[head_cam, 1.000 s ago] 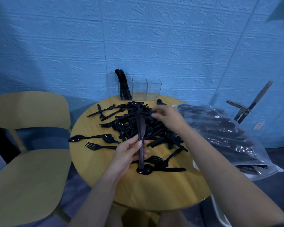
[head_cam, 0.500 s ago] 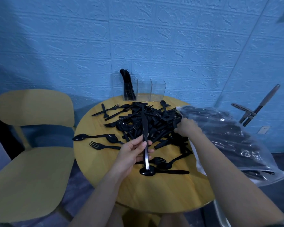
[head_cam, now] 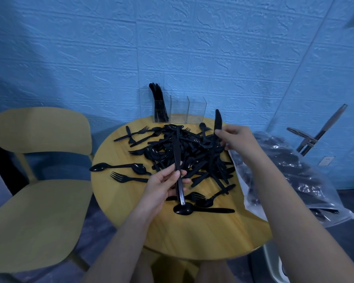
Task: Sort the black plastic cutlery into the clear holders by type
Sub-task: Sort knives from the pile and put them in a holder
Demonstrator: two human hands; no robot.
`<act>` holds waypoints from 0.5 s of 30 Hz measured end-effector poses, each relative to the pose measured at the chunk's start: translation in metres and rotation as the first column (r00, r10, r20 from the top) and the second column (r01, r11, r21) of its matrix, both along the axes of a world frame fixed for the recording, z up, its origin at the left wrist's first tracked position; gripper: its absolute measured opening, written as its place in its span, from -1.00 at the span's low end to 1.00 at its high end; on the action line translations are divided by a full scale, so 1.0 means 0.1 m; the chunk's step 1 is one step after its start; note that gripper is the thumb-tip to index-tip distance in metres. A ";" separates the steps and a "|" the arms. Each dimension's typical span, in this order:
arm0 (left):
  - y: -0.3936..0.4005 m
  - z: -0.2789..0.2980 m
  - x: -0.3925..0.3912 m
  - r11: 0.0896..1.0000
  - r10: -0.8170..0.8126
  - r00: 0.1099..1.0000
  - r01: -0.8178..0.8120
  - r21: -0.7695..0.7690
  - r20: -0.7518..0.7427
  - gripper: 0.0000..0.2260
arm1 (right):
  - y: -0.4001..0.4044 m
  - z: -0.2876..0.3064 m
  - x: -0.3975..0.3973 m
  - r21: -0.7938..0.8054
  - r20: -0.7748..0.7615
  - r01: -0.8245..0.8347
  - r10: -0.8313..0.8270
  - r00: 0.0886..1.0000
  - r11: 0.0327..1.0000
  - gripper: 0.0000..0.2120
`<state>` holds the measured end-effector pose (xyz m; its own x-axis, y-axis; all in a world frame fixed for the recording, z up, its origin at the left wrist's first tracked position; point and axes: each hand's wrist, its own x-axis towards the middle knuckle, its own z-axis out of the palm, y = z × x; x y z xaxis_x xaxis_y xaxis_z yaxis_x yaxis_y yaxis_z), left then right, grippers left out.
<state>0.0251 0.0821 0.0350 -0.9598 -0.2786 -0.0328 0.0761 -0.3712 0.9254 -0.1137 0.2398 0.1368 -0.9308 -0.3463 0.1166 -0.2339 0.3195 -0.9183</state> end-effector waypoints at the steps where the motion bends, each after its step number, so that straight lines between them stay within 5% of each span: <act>1: 0.00 0.00 0.00 1.000 0.003 1.000 -0.003 0.000 0.006 -0.76 | -0.02 0.03 0.04 -0.025 0.015 -0.056 0.056 0.998 0.998 -0.87; 6: -0.01 0.00 -0.01 1.000 0.001 1.000 -0.001 0.004 0.020 -0.76 | -0.24 -0.06 0.23 -0.007 0.070 -0.304 0.304 0.950 0.953 -0.94; 15: -0.01 0.04 0.01 0.998 -0.042 0.999 0.042 0.056 -0.013 -0.78 | -0.44 -0.35 0.29 0.046 0.025 -0.350 0.349 0.937 0.936 -0.91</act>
